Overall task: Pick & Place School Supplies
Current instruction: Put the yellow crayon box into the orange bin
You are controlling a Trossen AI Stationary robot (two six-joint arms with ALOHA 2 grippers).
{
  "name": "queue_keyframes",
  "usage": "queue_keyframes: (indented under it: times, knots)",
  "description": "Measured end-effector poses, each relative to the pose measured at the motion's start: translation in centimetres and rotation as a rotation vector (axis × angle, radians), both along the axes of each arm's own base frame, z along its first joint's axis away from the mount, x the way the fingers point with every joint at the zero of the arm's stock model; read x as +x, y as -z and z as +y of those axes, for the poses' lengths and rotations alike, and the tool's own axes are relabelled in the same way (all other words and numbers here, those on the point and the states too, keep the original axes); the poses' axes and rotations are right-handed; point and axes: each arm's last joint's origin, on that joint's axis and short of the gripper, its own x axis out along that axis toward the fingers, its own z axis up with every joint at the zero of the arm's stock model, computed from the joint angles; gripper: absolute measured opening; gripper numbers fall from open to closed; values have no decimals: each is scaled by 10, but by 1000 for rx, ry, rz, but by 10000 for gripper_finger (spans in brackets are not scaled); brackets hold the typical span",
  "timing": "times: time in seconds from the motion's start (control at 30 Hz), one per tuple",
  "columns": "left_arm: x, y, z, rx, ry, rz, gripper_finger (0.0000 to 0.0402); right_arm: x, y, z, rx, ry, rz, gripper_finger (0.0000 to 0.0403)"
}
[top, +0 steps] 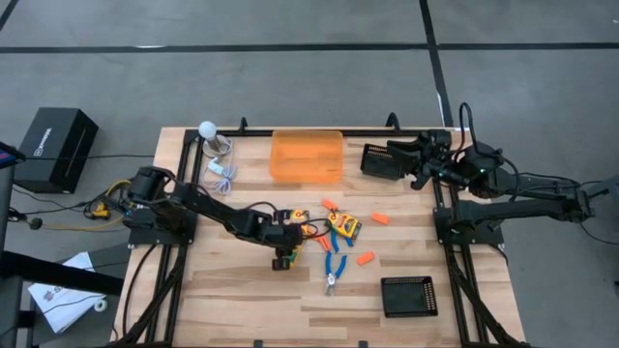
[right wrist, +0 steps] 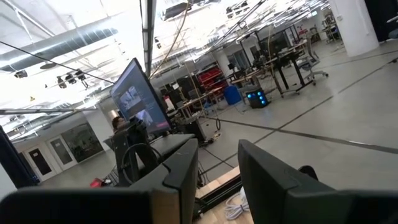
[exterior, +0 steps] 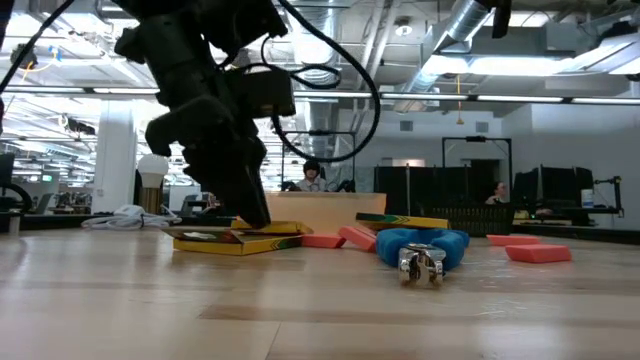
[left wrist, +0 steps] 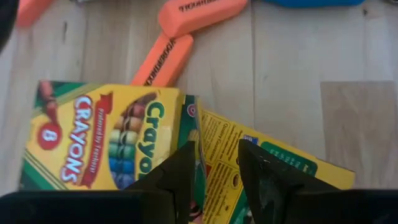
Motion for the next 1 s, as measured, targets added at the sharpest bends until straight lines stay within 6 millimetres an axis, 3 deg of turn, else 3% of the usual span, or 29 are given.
queue_keyframes:
  times: [0.37, 0.5, 0.7, 1.0]
  knots:
    - [2, 9, 1, -15, -45, 17, 107, 0, 0, 0, 0, 0, 0, 107]
    - [4, 10, 4, -27, -93, 10, 82, 0, 0, 0, 0, 0, -1, 107]
    - [5, 10, 14, -40, -186, 5, 9, 0, 0, 0, -1, 1, -5, 107]
    - [6, 8, 28, -123, -259, 2, 1, -1, -3, 0, -6, 4, -36, 107]
